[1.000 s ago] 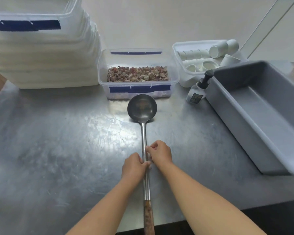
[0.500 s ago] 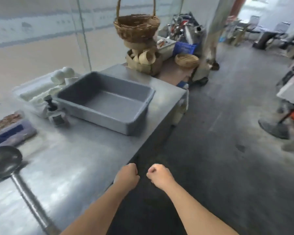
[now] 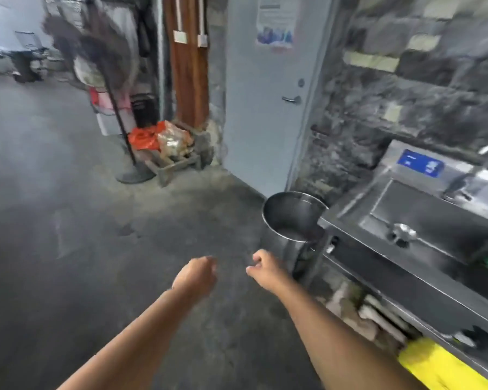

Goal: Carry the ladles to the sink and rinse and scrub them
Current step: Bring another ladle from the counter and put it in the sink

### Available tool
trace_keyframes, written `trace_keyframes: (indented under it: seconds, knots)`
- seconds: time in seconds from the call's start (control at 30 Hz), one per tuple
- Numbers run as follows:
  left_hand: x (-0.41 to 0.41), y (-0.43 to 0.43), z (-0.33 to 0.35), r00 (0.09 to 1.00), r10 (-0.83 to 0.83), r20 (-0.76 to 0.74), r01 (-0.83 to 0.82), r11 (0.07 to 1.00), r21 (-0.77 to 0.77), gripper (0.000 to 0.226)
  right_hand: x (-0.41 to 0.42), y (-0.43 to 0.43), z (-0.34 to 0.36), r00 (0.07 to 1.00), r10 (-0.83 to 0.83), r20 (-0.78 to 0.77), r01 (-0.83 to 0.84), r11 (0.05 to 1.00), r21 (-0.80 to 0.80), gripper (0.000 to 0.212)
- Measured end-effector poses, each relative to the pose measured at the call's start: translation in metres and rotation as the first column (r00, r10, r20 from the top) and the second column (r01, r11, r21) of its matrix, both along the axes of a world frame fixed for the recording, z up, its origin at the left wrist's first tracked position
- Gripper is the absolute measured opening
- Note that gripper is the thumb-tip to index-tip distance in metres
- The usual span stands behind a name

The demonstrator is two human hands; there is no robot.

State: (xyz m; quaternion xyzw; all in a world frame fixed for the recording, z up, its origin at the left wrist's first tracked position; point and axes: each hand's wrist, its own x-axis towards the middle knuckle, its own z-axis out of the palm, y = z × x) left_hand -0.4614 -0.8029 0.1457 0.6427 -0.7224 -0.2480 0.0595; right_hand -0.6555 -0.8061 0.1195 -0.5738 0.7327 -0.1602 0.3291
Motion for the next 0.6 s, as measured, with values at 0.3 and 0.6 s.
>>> trace_keyframes:
  seconds: [0.3,0.6]
  knots:
    - [-0.296,-0.122,-0.005,0.817,-0.577,0.016,0.577,0.816,-0.011,0.020,-0.269,-0.009,0.014,0.857,-0.515,-0.026,0.515,0.857,-0.017,0.045]
    - [-0.479,-0.233,-0.008,0.665,-0.739,-0.102,0.744,0.668,0.009,0.012,-0.404,-0.083,0.010,0.651,-0.759,0.018,0.758,0.651,0.019,0.042]
